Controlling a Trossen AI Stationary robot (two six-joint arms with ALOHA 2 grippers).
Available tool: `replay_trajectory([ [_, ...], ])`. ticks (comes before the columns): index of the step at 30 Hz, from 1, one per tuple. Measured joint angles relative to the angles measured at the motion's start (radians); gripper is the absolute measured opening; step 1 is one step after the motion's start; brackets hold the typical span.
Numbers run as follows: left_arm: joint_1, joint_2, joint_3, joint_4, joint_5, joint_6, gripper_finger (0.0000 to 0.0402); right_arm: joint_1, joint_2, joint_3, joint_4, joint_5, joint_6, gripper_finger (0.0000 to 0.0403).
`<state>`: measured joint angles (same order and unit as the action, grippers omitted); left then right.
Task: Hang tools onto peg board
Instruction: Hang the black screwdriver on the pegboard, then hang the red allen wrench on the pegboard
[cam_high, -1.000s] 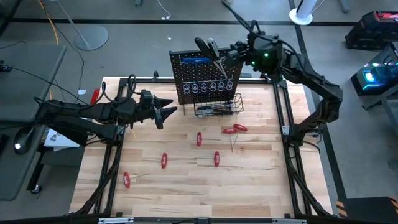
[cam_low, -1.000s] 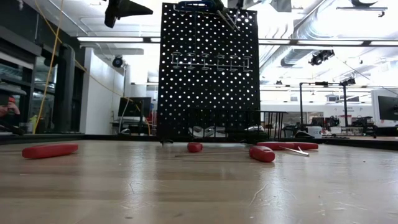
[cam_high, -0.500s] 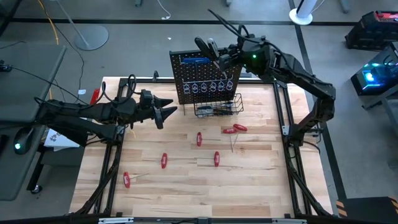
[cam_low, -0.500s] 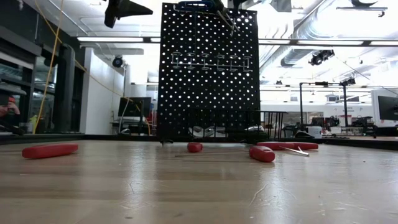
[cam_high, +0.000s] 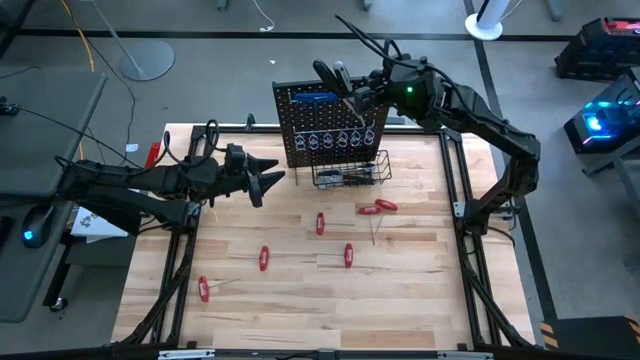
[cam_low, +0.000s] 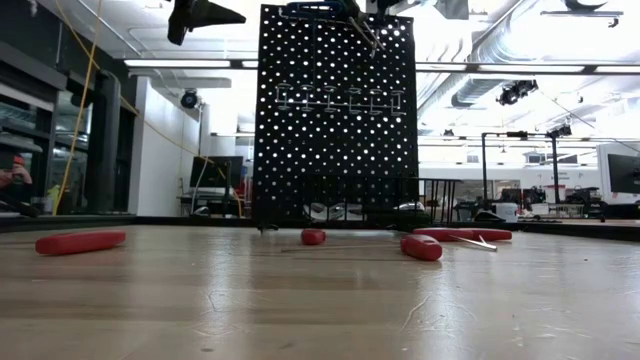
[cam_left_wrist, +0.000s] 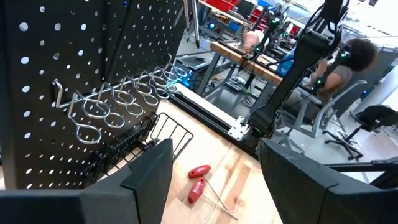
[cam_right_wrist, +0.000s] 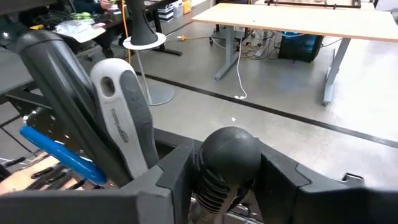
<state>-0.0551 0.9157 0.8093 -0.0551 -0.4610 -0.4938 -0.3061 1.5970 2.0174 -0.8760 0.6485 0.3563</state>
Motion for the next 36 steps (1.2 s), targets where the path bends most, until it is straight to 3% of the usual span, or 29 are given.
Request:
replay_trajectory([
  [9, 0.0, 0.0, 0.0, -0.001, 0.0, 0.0, 0.0229, -0.002, 0.002, -0.004, -0.022, -0.005, 0.0, 0.0173],
  [36, 0.0, 0.0, 0.0, -0.001, 0.001, -0.002, 0.0229, -0.002, -0.123, -0.003, -0.018, 0.014, -0.023, 0.0177],
])
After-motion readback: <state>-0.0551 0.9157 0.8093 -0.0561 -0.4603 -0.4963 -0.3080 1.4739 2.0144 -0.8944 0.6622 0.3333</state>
